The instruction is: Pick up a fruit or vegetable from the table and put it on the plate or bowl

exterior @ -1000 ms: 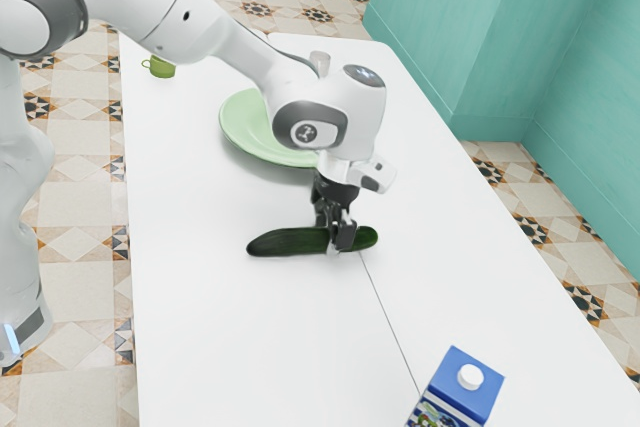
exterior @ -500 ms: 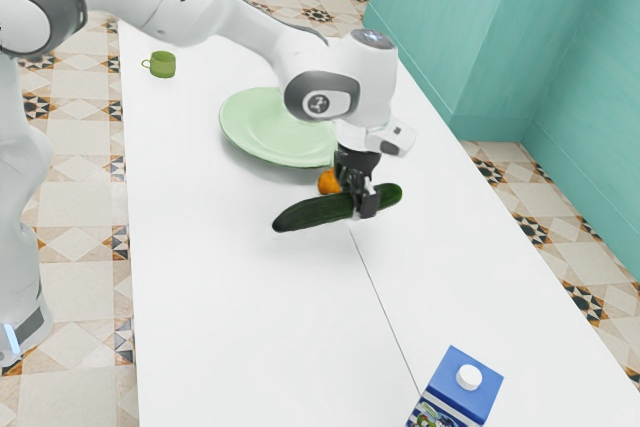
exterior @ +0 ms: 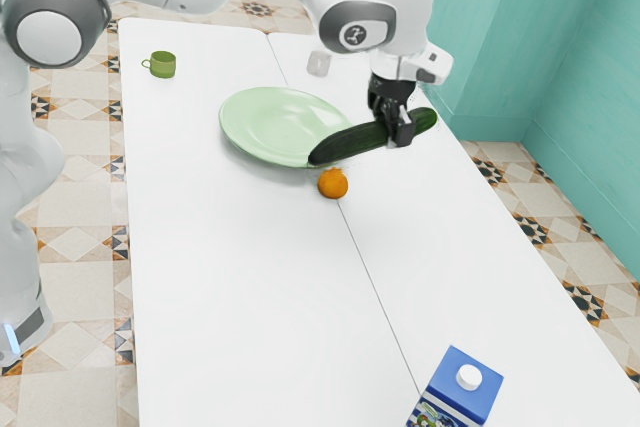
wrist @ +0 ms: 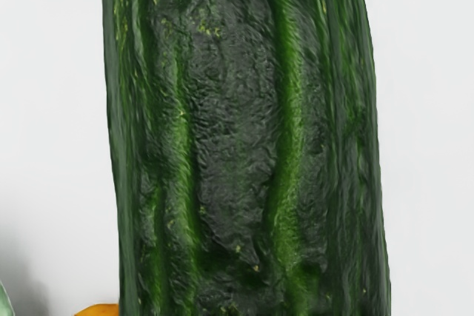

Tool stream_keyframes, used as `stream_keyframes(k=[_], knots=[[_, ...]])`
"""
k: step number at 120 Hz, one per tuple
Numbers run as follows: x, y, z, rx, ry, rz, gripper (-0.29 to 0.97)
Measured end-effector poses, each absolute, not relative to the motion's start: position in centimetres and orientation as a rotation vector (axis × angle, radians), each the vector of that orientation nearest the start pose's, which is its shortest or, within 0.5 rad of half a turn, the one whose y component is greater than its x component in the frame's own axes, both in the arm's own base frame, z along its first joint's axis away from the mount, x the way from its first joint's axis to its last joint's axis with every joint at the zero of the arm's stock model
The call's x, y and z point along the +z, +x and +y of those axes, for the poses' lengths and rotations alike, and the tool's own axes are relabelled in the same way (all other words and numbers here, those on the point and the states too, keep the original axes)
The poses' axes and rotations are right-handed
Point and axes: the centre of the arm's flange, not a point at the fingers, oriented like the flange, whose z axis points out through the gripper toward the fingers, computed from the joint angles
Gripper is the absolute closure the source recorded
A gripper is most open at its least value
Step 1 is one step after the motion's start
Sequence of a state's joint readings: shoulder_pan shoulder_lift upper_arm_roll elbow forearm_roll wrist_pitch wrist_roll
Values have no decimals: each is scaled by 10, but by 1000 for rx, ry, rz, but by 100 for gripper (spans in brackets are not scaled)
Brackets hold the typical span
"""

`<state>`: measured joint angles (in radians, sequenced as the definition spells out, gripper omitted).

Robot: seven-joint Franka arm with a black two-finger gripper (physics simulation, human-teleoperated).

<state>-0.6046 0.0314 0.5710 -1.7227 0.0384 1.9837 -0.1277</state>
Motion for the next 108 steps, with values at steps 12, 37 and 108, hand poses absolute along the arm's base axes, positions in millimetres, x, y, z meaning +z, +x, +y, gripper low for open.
stream_keyframes(k=[12,37,108], knots=[[577,604,79,-358,-2997,-354,48],[560,595,223,-289,-2878,-647,49],[537,598,252,-251,-2924,-584,18]])
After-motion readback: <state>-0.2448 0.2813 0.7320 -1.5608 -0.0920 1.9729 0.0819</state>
